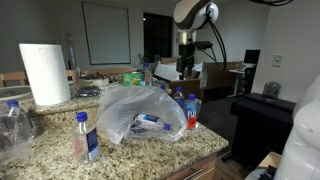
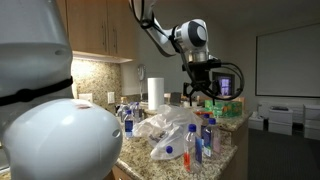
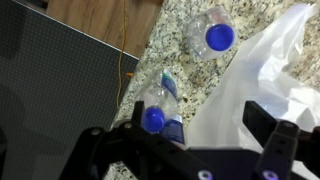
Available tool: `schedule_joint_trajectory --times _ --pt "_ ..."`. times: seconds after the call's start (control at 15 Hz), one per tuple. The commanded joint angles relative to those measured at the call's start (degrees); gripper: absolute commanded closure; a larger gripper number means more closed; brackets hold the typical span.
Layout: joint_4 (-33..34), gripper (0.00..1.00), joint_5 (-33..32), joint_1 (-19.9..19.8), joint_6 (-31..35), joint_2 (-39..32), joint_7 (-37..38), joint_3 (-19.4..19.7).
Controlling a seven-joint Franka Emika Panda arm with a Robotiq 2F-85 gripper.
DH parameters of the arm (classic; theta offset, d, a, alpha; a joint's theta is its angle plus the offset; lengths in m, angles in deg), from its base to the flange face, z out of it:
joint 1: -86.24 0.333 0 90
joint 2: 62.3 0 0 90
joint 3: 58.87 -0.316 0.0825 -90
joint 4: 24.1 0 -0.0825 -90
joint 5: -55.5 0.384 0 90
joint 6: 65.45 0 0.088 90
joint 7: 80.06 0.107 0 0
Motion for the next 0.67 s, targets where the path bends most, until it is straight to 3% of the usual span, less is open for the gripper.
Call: schedule_joint_trajectory --times 0.0,0.4,0.6 --pt "5.08 0.00 2.45 -1.59 -0.05 -6.59 -3.01 0.45" --pt "8.50 0.00 6.50 -2.84 -0.77 -12.45 -2.98 -0.23" --pt "9.13 0.00 4.16 -3.13 0.13 -14.40 -0.88 -0.72"
